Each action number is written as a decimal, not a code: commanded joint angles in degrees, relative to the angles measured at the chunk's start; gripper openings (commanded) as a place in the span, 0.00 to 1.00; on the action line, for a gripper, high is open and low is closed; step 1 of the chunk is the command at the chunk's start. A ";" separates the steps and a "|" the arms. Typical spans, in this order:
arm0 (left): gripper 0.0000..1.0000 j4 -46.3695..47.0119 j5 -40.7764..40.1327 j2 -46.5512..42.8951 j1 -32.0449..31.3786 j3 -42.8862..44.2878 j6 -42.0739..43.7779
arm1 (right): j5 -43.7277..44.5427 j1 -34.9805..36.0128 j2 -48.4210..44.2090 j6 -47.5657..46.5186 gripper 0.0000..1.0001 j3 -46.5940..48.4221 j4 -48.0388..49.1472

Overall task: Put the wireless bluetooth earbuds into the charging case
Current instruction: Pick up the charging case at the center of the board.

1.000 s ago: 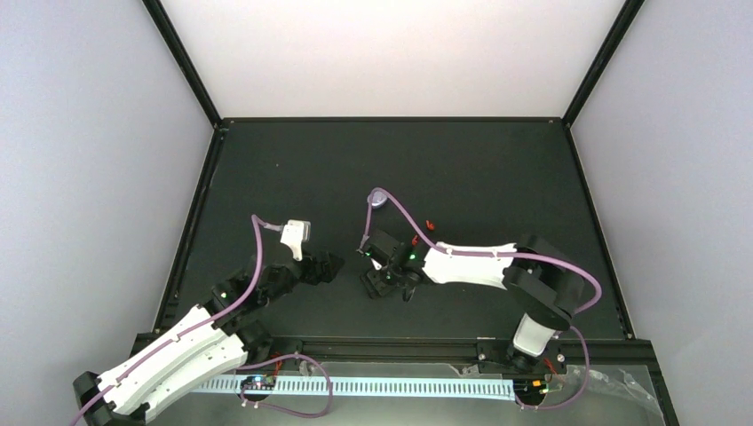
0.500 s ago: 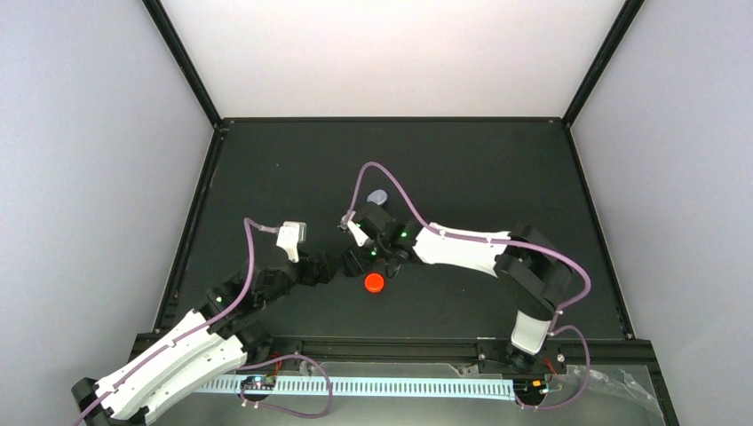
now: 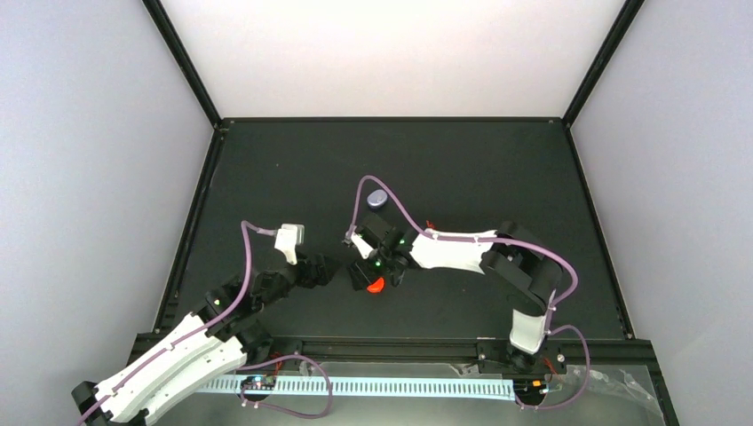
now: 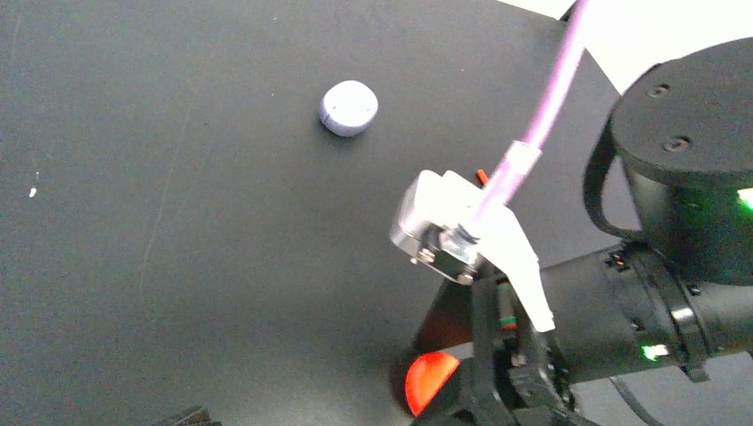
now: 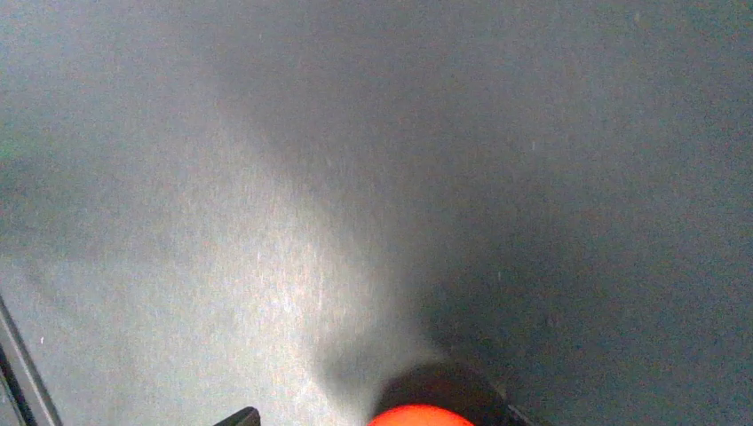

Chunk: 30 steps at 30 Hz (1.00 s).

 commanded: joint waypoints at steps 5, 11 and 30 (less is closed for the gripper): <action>0.98 0.19 0.86 0.05 0.44 -0.62 -0.93 | -1.18 -0.02 -6.56 2.37 0.70 -9.26 1.05; 0.98 1.25 1.57 0.87 0.44 -0.99 -0.90 | -1.09 0.82 -10.44 2.83 0.70 -12.54 1.05; 0.98 1.72 0.84 1.78 0.44 -0.82 -0.65 | 16.84 4.82 -4.06 2.09 0.72 -3.64 -6.62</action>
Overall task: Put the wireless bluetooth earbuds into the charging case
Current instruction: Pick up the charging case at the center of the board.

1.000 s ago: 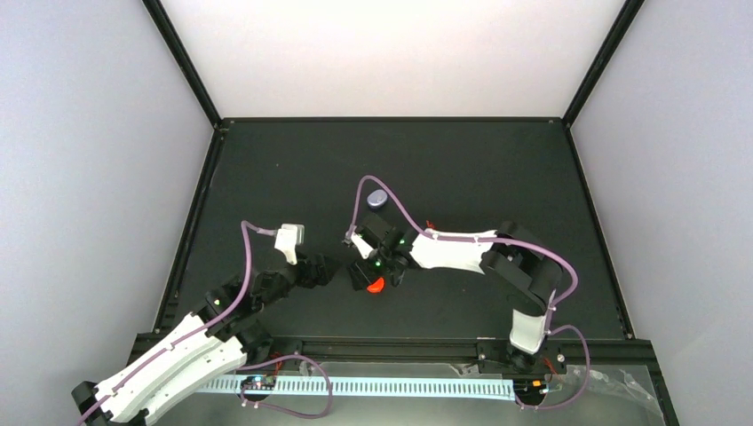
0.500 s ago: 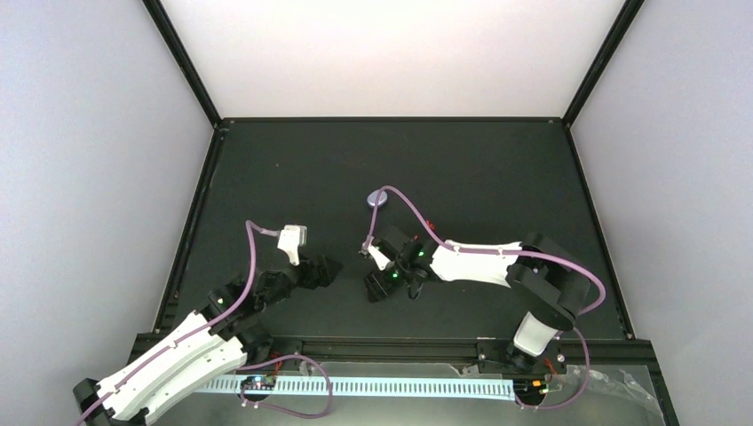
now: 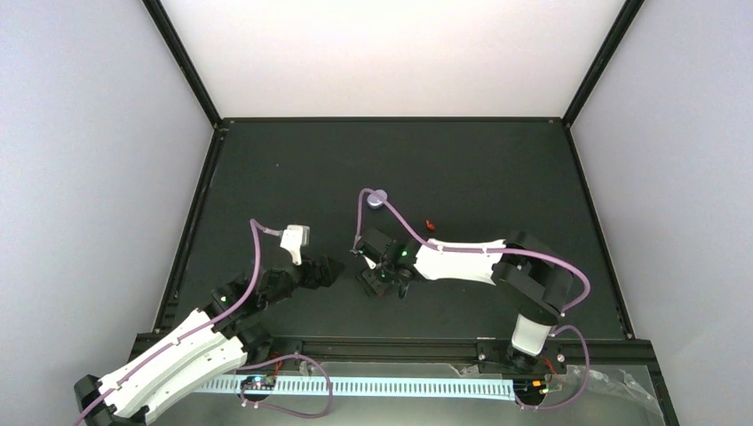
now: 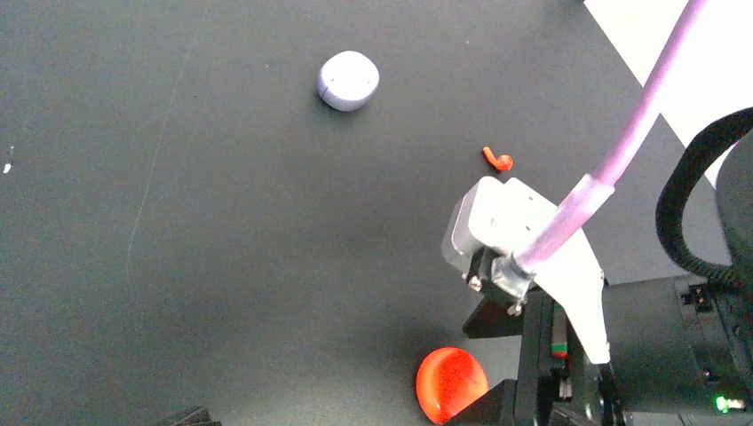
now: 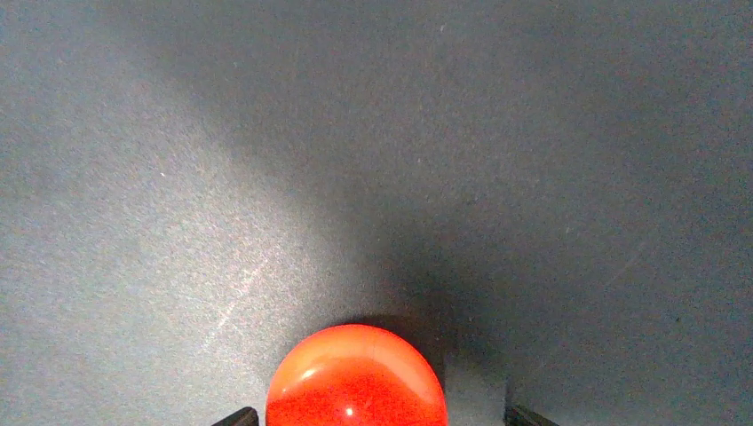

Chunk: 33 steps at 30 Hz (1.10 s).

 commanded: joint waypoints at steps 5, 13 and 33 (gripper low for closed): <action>0.98 -0.18 -1.04 -1.81 0.39 0.49 -0.40 | 5.82 2.73 3.04 -1.31 0.72 2.00 -2.86; 0.98 -1.10 -1.33 -2.64 0.44 0.32 -0.52 | 6.56 4.17 5.05 -1.97 0.64 1.91 -3.04; 0.99 2.90 -1.20 -2.26 0.44 -0.66 -1.16 | 9.92 4.72 -13.48 -3.77 0.44 -6.11 -0.23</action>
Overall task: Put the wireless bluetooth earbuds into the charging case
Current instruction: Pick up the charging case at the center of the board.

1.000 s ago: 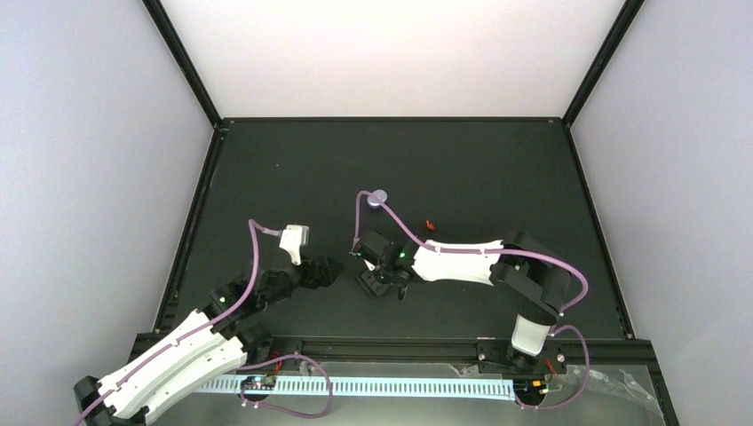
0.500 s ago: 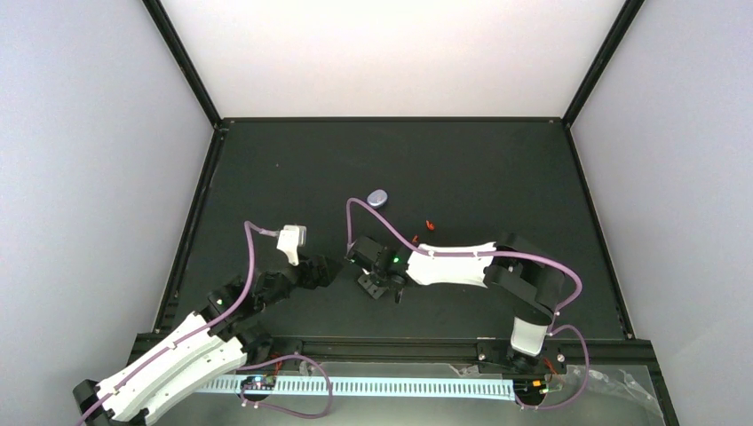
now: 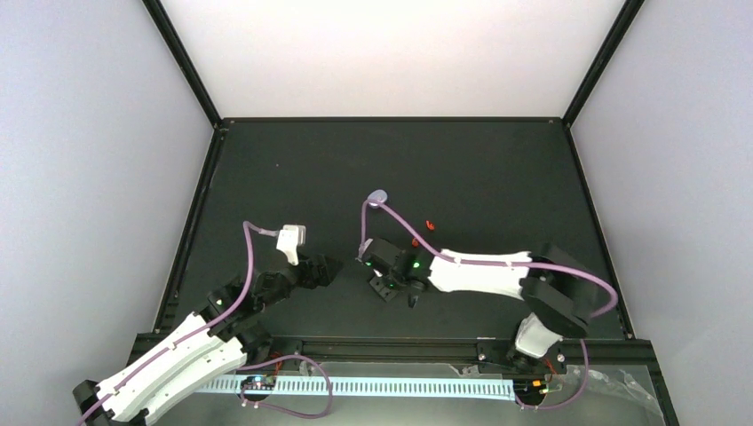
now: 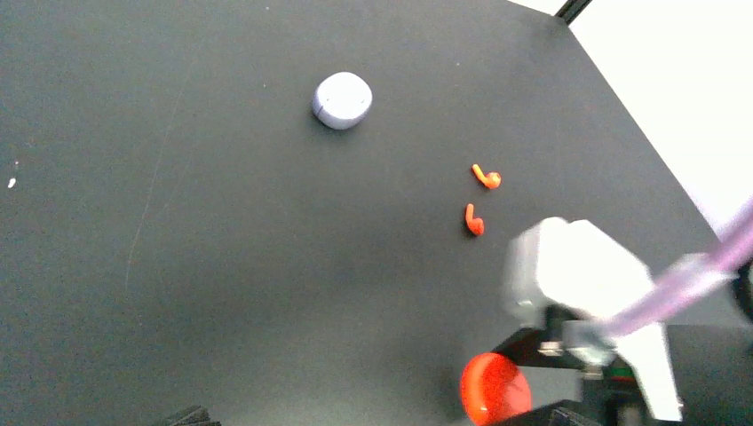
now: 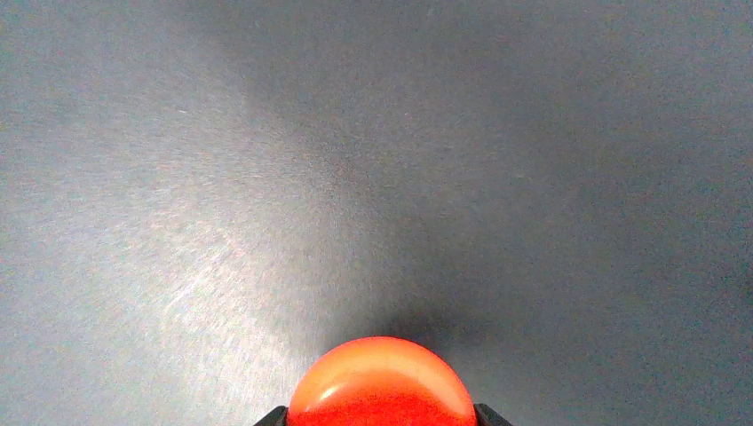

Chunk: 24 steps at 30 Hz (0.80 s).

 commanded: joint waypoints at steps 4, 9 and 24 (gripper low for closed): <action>0.99 8.72 -0.46 1.42 0.52 -1.37 -3.80 | 0.45 0.40 -20.27 -6.73 0.43 -7.44 2.14; 0.99 16.59 5.83 3.44 0.56 -1.00 -6.89 | -2.63 0.40 -33.77 -13.85 0.43 -10.43 2.61; 0.99 22.39 33.20 27.62 -1.54 16.85 -4.54 | 5.34 0.98 -42.68 -24.87 0.43 -9.85 1.30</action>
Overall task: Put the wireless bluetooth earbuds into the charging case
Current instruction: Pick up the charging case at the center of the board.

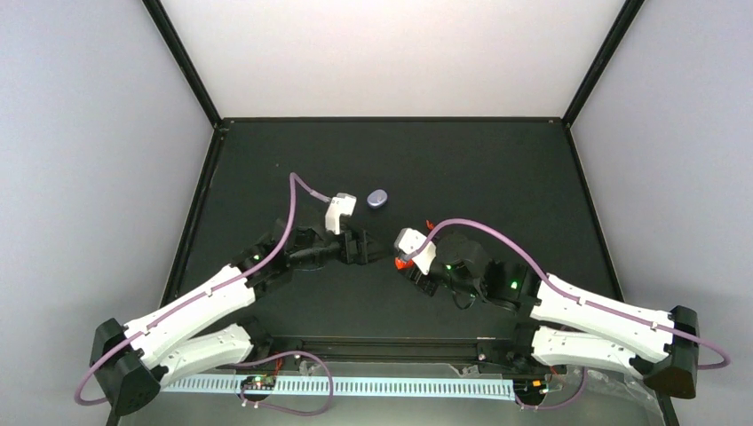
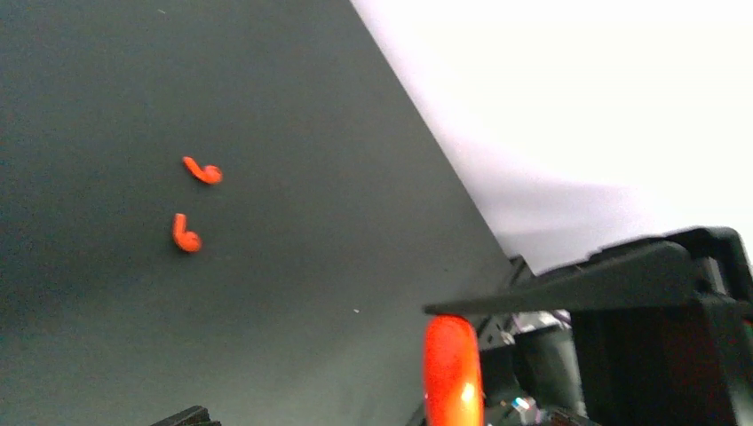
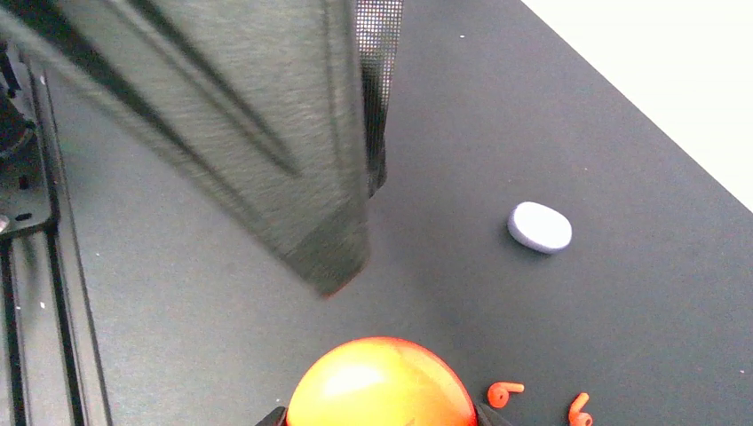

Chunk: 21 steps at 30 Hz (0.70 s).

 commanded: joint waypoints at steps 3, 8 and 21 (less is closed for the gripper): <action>0.96 3.21 6.66 2.62 -1.74 2.94 -0.38 | 3.16 1.01 0.65 -3.22 0.43 0.77 0.93; 0.83 2.12 8.02 6.25 -2.58 4.34 -0.78 | 3.24 1.10 1.23 -3.38 0.42 1.22 1.40; 0.60 2.43 9.31 12.18 -4.27 6.51 -0.96 | 4.24 1.28 1.21 -3.48 0.42 2.32 3.20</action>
